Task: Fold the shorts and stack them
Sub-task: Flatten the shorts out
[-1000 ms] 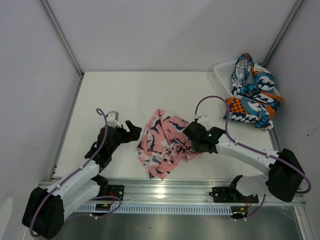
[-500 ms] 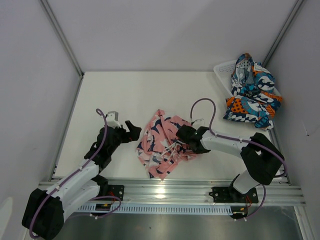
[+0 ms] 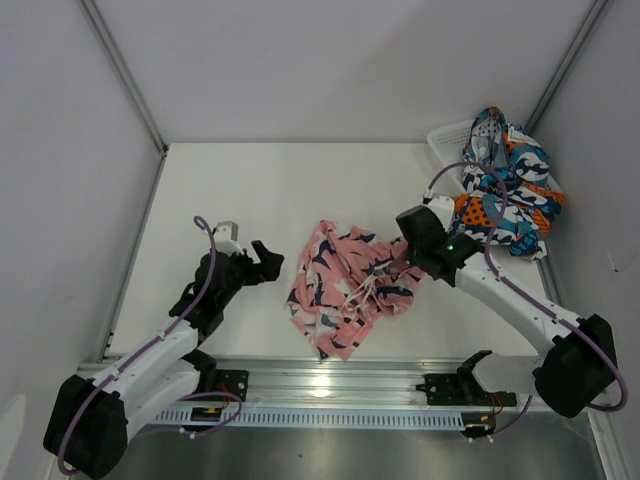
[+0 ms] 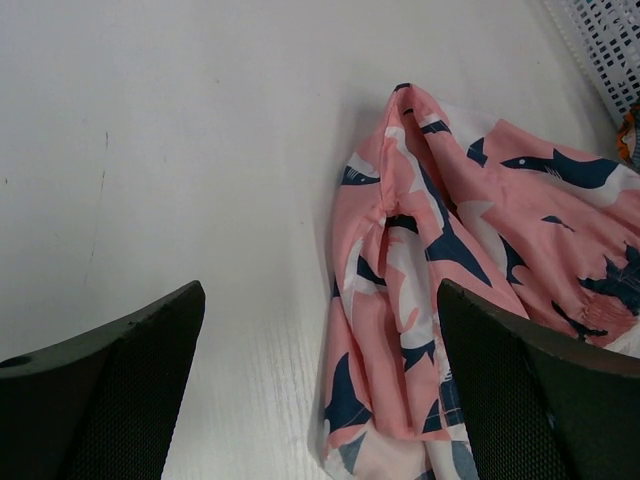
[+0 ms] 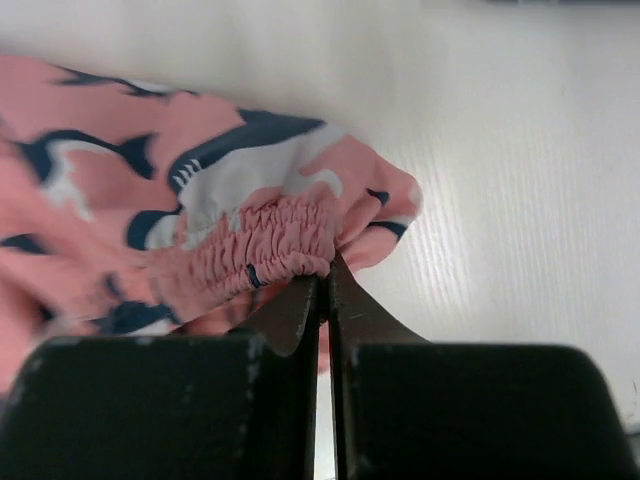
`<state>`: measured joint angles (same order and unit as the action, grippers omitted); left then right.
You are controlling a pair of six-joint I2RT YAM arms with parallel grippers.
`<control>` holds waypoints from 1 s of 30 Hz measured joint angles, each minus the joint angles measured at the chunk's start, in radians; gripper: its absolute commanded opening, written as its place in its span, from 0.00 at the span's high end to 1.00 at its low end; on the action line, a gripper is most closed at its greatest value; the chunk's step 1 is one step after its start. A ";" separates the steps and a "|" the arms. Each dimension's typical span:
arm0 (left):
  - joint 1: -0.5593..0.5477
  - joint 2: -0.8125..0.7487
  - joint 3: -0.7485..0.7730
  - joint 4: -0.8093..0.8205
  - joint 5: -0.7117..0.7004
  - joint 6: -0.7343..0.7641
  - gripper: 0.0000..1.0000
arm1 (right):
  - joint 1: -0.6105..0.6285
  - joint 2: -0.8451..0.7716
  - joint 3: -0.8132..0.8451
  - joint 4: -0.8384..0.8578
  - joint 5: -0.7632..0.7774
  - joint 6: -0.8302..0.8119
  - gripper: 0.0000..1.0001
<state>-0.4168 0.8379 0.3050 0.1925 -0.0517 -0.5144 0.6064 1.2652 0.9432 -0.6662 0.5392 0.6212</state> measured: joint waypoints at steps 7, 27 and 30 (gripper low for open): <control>-0.026 0.009 0.009 -0.001 -0.001 0.002 0.01 | 0.045 0.018 0.262 -0.043 -0.058 -0.075 1.00; -0.552 0.283 0.319 0.038 -0.105 -0.172 0.01 | 0.164 0.234 0.670 -0.249 -0.066 -0.130 1.00; -0.637 0.337 0.318 0.037 -0.154 -0.251 0.01 | 0.168 0.235 0.671 -0.250 -0.062 -0.129 1.00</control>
<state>-1.0534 1.1748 0.6231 0.2298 -0.2062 -0.7654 0.7746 1.4998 1.6146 -0.9161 0.4774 0.4919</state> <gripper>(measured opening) 0.992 0.011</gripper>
